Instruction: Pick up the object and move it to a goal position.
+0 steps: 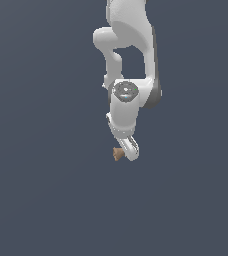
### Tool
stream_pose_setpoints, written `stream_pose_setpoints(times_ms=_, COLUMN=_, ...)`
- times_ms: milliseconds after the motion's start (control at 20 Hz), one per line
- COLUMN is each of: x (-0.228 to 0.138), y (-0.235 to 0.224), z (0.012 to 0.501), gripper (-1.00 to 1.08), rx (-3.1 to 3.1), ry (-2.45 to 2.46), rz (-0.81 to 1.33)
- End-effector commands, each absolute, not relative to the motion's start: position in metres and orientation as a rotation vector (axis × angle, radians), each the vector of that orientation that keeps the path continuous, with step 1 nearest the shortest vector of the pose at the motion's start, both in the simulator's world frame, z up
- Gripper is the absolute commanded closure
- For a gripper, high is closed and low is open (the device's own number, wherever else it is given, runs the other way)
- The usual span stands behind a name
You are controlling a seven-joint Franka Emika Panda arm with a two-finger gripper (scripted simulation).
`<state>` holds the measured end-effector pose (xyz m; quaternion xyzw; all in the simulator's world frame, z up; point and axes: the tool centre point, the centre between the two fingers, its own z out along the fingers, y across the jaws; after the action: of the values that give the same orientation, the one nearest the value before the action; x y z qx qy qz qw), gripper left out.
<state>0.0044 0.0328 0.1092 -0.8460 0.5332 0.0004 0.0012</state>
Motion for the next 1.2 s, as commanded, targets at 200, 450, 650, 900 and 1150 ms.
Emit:
stream_pose_setpoints(times_ms=200, x=0.004, y=0.036, z=0.105, gripper=-0.92, rx=-2.580, ry=1.792, rz=0.000)
stream_pose_setpoints(times_ms=450, x=0.004, y=0.038, z=0.104, gripper=-0.92, rx=-2.554, ry=1.829, rz=0.000)
stream_pose_setpoints(times_ms=650, x=0.004, y=0.038, z=0.103, gripper=-0.92, rx=-2.556, ry=1.827, rz=0.000)
stream_pose_setpoints(times_ms=900, x=0.003, y=0.038, z=0.090, gripper=-0.92, rx=-2.554, ry=1.829, rz=0.000)
stream_pose_setpoints(times_ms=1150, x=0.002, y=0.038, z=0.064, gripper=-0.92, rx=-2.552, ry=1.832, rz=0.000)
